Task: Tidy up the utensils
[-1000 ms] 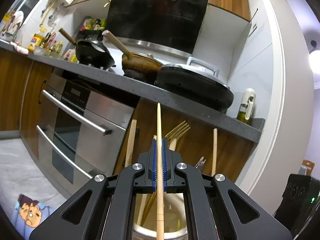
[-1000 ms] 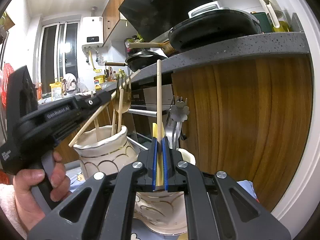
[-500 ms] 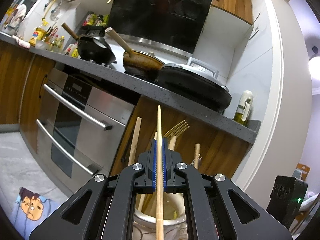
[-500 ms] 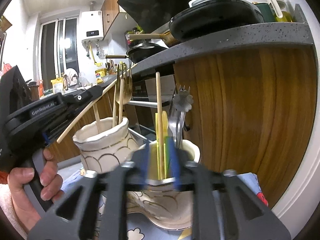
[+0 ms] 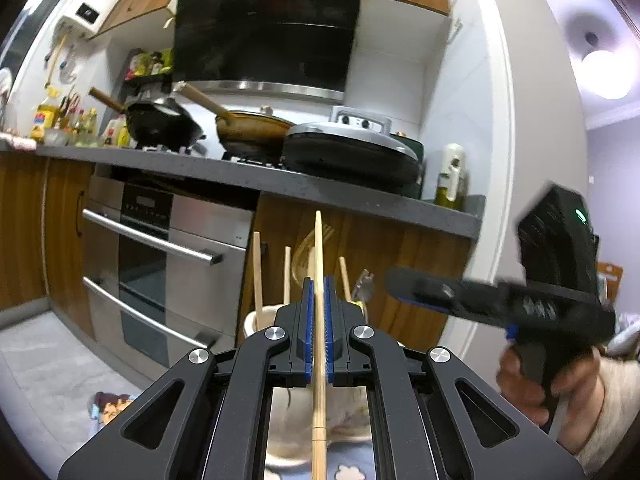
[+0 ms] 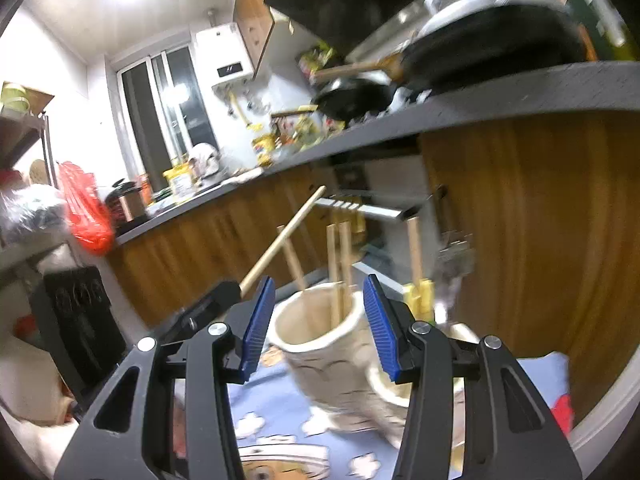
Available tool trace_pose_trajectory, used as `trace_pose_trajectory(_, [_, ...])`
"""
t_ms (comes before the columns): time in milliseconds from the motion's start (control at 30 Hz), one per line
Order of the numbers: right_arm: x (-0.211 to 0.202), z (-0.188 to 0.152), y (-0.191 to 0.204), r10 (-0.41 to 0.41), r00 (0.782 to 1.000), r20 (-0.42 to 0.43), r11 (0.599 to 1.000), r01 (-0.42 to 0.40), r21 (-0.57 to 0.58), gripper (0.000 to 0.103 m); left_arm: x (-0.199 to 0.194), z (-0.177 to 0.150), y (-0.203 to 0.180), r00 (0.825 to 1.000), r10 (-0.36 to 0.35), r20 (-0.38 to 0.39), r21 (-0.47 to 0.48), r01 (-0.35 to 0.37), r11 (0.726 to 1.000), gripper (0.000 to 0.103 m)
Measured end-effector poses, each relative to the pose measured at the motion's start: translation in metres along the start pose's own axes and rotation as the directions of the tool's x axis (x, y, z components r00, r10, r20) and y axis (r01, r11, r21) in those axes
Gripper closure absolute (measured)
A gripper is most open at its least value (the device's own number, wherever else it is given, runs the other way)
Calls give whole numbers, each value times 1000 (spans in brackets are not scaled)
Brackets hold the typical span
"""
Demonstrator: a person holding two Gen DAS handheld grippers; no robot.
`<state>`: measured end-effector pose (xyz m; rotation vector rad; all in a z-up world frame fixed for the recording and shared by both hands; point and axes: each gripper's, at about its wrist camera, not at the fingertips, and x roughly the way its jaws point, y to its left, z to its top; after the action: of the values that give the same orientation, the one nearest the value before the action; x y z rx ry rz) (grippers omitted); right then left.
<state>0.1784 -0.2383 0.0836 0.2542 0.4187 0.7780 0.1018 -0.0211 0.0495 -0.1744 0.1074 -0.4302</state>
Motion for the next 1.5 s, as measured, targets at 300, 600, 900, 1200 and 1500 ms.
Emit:
trace_pose_trajectory(300, [23, 8, 1, 149, 987, -65, 970, -133, 202, 76, -14, -7, -10, 997, -63, -41, 51, 65, 997, 98])
trace_pose_trajectory(600, [15, 18, 10, 110, 994, 12, 976, -110, 189, 98, -15, -12, -7, 995, -52, -88, 44, 56, 997, 78])
trace_pose_trajectory(900, [-3, 50, 45, -115, 969, 220, 991, 127, -42, 98, -8, -23, 1, 987, 4, -162, 35, 2, 999, 63])
trace_pose_trajectory(1200, [-11, 49, 49, -150, 932, 331, 980, 184, -74, 98, -7, -35, 3, 979, 15, -201, 22, -11, 1000, 63])
trace_pose_trajectory(1500, [4, 49, 50, -194, 924, 331, 968, 235, -90, 98, -6, -39, 1, 974, 20, -224, 16, -17, 1000, 63])
